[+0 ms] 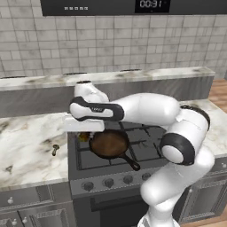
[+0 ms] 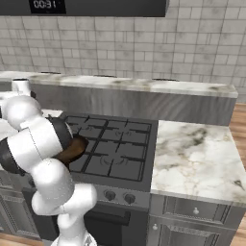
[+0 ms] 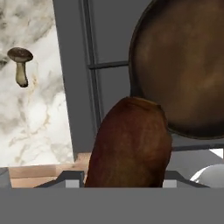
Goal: Put the sweet potato and mushroom in the pan. Then turn on the front left burner and set the heat to medium.
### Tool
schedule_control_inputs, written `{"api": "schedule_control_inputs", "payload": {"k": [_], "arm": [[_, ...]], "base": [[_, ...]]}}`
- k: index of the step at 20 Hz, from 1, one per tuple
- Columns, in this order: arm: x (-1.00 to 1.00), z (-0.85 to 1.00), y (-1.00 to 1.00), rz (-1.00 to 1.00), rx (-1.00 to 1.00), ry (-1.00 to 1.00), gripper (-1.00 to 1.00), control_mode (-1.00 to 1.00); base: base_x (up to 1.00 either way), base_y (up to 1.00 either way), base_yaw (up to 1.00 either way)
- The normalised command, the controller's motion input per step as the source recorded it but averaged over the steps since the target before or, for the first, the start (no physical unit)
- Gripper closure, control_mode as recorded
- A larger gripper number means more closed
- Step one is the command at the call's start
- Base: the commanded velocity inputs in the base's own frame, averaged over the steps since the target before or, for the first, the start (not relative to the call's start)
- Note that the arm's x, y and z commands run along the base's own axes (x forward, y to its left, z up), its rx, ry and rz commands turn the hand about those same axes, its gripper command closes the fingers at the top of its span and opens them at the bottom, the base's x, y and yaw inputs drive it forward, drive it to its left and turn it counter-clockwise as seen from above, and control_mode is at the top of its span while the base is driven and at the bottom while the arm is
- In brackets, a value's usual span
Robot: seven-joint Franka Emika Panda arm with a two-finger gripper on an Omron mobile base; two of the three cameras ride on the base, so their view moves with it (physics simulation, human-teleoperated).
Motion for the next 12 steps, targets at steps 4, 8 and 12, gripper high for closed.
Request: {"api": "schedule_control_inputs", "payload": {"k": [4,8,12], "arm": [[0.17,0.17,-0.92,0.02,0.17,0.00,1.00,-1.00],[0.24,0.41,-0.44,0.12,0.02,0.05,1.00,-1.00],[0.24,0.28,-0.45,0.11,-0.09,0.15,1.00,-1.00]], "base": [[0.00,0.00,0.00],[0.00,0.00,0.00],[0.00,0.00,0.00]]}}
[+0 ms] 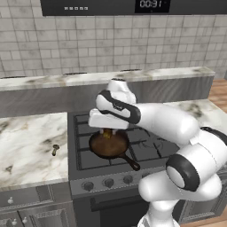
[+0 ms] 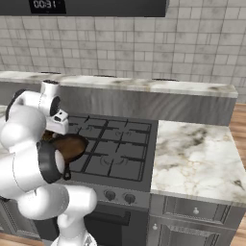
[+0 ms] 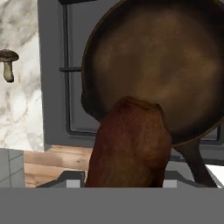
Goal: Put the sweet potato and mushroom in the pan. Then turn on the front left burner and set the heat to medium.
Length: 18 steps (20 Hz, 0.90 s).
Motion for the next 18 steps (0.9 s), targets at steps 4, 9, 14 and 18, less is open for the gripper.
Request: {"api": "schedule_control_inputs", "payload": {"k": [4,9,14,18], "arm": [[0.49,0.01,-0.33,0.11,-0.20,0.18,1.00,-1.00],[0.53,0.00,-0.40,0.09,-0.17,0.19,1.00,-1.00],[0.62,-0.18,-0.07,0.07,-0.01,0.02,1.00,-1.00],[0.60,-0.52,0.00,0.00,0.00,0.00,1.00,-1.00]], "base": [[0.00,0.00,0.00],[0.00,0.00,0.00],[0.00,0.00,0.00],[0.00,0.00,0.00]]}}
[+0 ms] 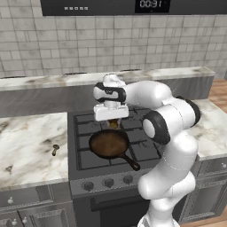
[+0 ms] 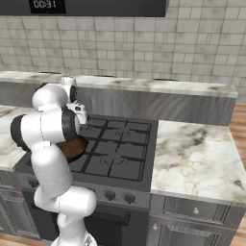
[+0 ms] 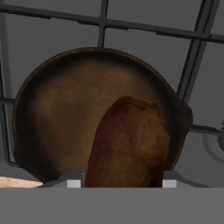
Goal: Put the sweet potato and mushroom in the pan. Then turn on the front left burner and set the heat to medium.
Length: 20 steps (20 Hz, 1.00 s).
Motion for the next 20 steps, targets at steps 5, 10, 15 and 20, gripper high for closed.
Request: {"api": "schedule_control_inputs", "payload": {"k": [5,10,15,20], "arm": [[0.40,-0.68,0.01,0.00,0.00,0.03,1.00,-1.00],[-0.27,-0.22,0.12,0.00,0.00,0.02,1.00,-1.00],[-0.19,-0.35,0.02,0.00,0.00,0.01,1.00,-1.00],[-0.01,-0.40,0.00,0.00,0.00,0.00,1.00,-1.00]], "base": [[0.00,0.00,0.00],[0.00,0.00,0.00],[0.00,0.00,0.00],[0.00,0.00,0.00]]}}
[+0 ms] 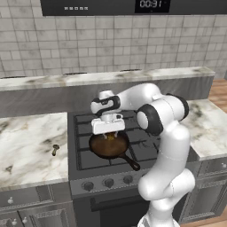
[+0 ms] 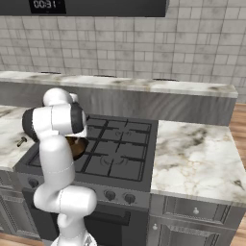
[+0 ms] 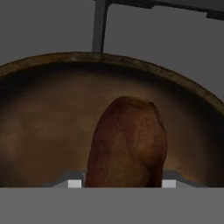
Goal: Put the sweet potato and mushroom in the pan. Then turn on the front left burner and set the heat to medium.
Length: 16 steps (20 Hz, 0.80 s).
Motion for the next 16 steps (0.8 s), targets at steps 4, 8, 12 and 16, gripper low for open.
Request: {"api": "schedule_control_inputs", "payload": {"k": [4,8,12,16], "arm": [[-0.05,-0.11,0.00,0.00,0.00,0.00,1.00,-1.00],[-0.05,0.00,0.00,0.00,0.00,0.00,-1.00,-1.00],[-0.01,0.00,0.00,0.00,0.00,0.00,-1.00,-1.00],[-0.03,0.00,0.00,0.01,0.00,-0.04,-1.00,-1.00]], "base": [[0.00,0.00,0.00],[0.00,0.00,0.00],[0.00,0.00,0.00],[0.00,0.00,0.00]]}}
